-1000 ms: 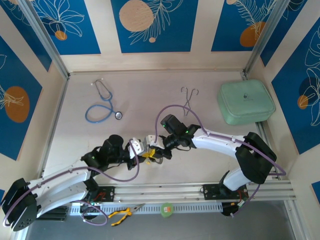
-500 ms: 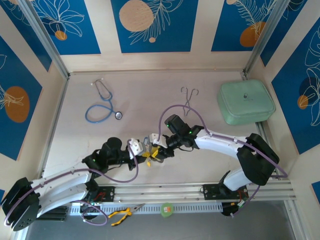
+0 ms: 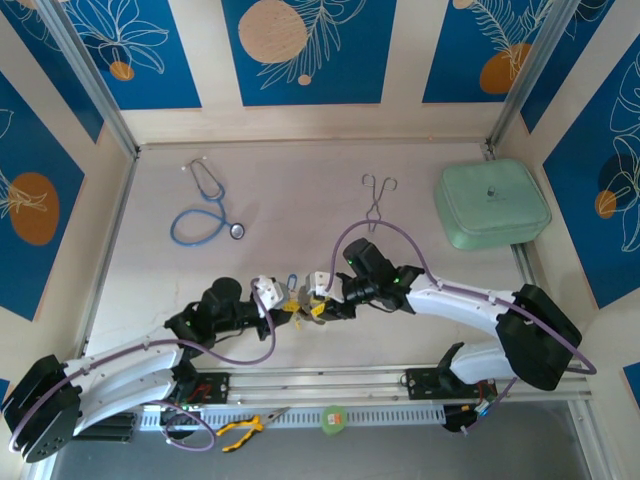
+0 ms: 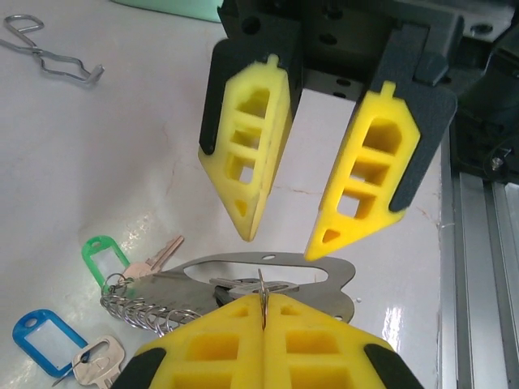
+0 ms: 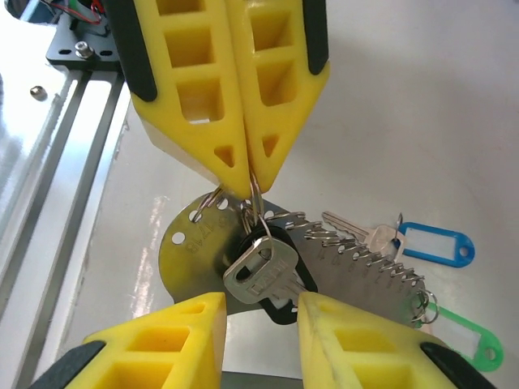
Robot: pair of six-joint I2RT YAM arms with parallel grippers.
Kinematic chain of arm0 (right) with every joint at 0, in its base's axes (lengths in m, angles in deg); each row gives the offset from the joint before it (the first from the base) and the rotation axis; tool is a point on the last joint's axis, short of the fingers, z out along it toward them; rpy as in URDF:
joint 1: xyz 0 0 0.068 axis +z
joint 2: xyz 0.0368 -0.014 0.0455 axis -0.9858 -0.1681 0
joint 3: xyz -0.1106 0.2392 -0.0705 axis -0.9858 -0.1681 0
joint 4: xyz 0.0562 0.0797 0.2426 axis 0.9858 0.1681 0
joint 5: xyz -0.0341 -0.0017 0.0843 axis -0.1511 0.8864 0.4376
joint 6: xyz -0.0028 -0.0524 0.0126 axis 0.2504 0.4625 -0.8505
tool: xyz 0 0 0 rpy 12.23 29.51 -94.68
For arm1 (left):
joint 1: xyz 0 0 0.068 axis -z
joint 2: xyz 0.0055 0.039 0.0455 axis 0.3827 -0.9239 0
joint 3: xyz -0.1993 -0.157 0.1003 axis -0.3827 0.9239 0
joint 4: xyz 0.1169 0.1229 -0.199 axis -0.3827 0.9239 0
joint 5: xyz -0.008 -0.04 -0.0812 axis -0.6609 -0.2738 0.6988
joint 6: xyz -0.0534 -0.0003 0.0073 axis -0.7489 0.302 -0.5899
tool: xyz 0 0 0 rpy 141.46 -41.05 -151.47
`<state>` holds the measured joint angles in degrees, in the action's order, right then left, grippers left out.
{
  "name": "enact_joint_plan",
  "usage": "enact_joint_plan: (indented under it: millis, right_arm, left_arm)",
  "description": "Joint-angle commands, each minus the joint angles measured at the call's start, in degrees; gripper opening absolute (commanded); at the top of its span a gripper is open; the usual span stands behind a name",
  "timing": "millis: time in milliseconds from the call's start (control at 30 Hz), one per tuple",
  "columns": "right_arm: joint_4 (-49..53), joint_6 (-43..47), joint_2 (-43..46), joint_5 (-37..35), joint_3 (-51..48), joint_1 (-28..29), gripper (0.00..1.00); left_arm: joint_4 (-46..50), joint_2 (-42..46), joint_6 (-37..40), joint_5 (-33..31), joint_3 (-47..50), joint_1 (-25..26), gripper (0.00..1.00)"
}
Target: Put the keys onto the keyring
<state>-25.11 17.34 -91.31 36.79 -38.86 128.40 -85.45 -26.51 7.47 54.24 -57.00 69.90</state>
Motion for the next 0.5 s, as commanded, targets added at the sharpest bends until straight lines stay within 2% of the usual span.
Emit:
enact_joint_plan:
  millis: [0, 467]
  right_arm:
    - [-3.17, 2.23, 0.49, -1.8, -0.41, 1.03, 0.3]
    - [-5.1, 3.63, -3.0, -0.03, 1.85, 2.37, 0.27]
  left_arm:
    - [-3.23, 0.43, -1.84, -0.97, 0.83, 0.33, 0.0]
    - [-3.44, 1.13, -2.76, -0.66, 1.54, 0.36, 0.0]
